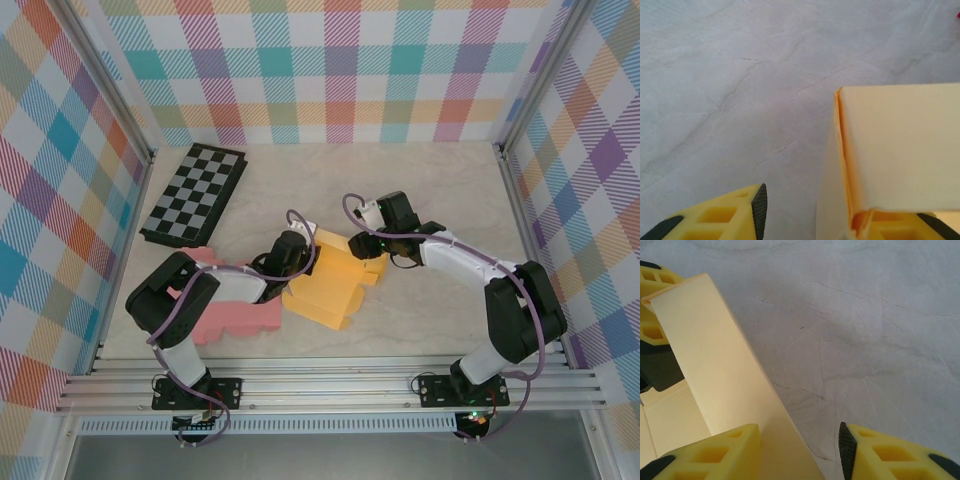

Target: Fold the paper box

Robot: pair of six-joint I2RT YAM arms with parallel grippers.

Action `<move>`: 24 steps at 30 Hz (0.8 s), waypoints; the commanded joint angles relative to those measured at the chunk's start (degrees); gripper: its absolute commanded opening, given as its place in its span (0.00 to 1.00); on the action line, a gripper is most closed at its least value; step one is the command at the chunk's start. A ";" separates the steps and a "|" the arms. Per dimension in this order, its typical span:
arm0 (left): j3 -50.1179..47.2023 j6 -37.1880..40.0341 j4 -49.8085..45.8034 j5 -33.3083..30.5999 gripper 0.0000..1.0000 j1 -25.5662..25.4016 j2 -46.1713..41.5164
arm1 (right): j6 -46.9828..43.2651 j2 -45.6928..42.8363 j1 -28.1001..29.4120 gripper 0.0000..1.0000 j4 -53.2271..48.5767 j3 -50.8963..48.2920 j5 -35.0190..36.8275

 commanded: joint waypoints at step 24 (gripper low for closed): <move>5.98 -2.56 -2.19 -6.39 0.00 0.73 6.34 | 1.03 1.88 0.10 0.47 -4.06 -1.97 -0.36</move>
